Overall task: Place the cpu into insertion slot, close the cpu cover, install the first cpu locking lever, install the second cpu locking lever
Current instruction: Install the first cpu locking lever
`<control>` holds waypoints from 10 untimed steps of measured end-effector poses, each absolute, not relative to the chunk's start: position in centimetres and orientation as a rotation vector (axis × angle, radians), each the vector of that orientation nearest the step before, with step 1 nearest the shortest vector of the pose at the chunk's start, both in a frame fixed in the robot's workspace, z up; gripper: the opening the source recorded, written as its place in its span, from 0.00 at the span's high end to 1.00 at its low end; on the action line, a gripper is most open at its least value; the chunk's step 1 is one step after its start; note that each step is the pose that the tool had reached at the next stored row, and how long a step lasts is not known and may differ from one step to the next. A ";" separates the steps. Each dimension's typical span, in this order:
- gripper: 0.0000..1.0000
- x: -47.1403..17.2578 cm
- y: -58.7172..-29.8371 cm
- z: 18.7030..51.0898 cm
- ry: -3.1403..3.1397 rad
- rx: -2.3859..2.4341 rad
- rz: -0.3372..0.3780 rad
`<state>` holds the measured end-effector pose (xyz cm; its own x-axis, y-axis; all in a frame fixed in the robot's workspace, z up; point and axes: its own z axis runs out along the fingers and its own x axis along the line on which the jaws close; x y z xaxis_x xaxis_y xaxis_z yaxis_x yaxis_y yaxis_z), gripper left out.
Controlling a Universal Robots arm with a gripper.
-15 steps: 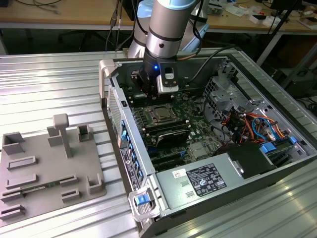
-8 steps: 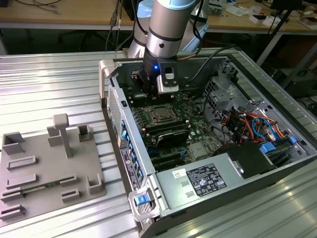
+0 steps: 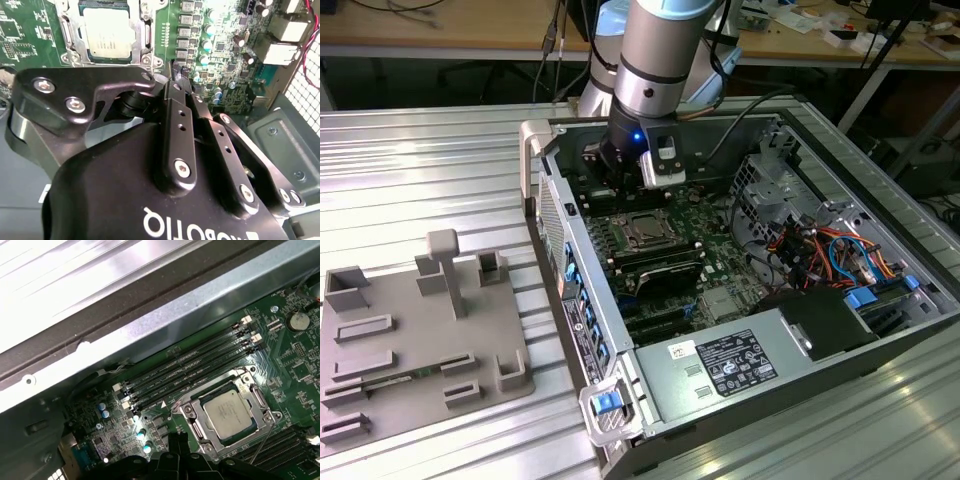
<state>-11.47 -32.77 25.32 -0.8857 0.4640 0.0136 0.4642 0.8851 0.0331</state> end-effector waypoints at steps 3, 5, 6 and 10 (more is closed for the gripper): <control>0.89 -11.8 -32.6 25.3 -3.045 -0.750 -0.056; 0.89 -12.0 -32.6 25.3 -3.048 -0.729 -0.066; 0.89 -12.0 -32.6 25.3 -3.051 -0.710 -0.069; 0.89 -12.0 -32.6 25.3 -3.074 -0.588 -0.074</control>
<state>-12.03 -32.60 25.32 -0.9294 0.3686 0.0193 0.3691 0.9283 0.0447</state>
